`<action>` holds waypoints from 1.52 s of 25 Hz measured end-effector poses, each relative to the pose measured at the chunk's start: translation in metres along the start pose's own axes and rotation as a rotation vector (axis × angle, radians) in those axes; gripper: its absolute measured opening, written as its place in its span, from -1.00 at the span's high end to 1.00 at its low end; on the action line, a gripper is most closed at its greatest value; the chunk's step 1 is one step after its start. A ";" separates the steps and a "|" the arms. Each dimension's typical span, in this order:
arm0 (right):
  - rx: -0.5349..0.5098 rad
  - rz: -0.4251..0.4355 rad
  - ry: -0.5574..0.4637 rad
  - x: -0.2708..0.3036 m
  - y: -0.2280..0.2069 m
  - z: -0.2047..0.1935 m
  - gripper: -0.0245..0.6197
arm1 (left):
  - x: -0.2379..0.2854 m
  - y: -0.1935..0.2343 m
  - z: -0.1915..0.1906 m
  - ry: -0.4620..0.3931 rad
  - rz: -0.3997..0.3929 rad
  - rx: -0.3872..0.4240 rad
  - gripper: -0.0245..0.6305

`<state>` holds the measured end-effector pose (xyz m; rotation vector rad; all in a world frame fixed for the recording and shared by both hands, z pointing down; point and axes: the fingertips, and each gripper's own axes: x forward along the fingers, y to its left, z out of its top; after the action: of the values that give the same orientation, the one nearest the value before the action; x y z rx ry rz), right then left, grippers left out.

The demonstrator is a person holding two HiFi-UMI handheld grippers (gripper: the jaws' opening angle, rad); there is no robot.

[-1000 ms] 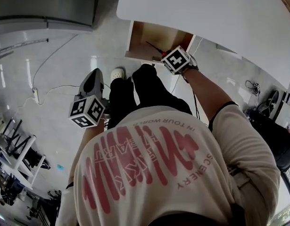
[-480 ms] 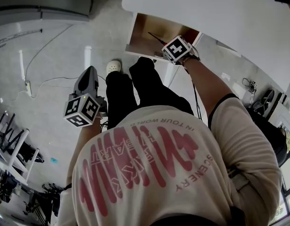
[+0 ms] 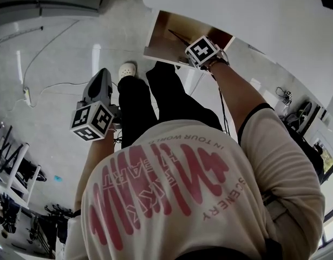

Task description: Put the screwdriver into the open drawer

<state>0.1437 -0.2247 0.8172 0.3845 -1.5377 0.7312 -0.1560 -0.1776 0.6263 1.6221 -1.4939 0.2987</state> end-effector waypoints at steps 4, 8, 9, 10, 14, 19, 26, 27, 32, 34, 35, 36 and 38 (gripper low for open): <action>0.009 -0.014 0.006 0.010 -0.006 0.003 0.56 | 0.010 0.001 -0.007 0.015 -0.011 -0.014 0.91; -0.001 -0.020 0.020 0.018 -0.005 0.013 0.56 | 0.014 0.010 -0.012 0.033 -0.011 -0.025 0.91; -0.002 -0.027 0.026 0.019 -0.005 0.013 0.56 | 0.014 0.011 -0.013 0.035 -0.011 -0.028 0.91; -0.001 -0.031 0.029 0.020 -0.006 0.014 0.56 | 0.014 0.012 -0.013 0.037 -0.010 -0.029 0.91; 0.003 -0.033 0.033 0.025 -0.009 0.017 0.56 | 0.016 0.015 -0.015 0.039 0.001 -0.037 0.91; 0.027 -0.041 0.033 0.032 -0.010 0.026 0.57 | 0.017 0.020 -0.015 0.036 0.012 -0.049 0.92; 0.006 -0.054 0.048 0.041 -0.011 0.029 0.57 | 0.019 0.022 -0.023 0.036 0.025 -0.064 0.91; -0.001 -0.051 0.049 0.044 -0.011 0.029 0.57 | 0.019 0.022 -0.024 0.036 0.027 -0.066 0.91; -0.007 -0.081 0.075 0.043 -0.017 0.025 0.56 | 0.018 0.018 -0.029 0.040 0.034 -0.076 0.91; -0.014 -0.086 0.084 0.043 -0.017 0.024 0.56 | 0.018 0.017 -0.031 0.043 0.035 -0.077 0.91; -0.016 -0.087 0.086 0.044 -0.018 0.024 0.56 | 0.018 0.016 -0.031 0.043 0.036 -0.076 0.91; -0.019 -0.090 0.086 0.045 -0.019 0.023 0.56 | 0.019 0.015 -0.032 0.042 0.036 -0.075 0.91; -0.028 -0.099 0.077 0.046 -0.020 0.023 0.56 | 0.021 0.013 -0.033 0.038 0.037 -0.075 0.91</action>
<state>0.1340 -0.2460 0.8669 0.4044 -1.4450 0.6397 -0.1503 -0.1663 0.6652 1.5233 -1.4909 0.2892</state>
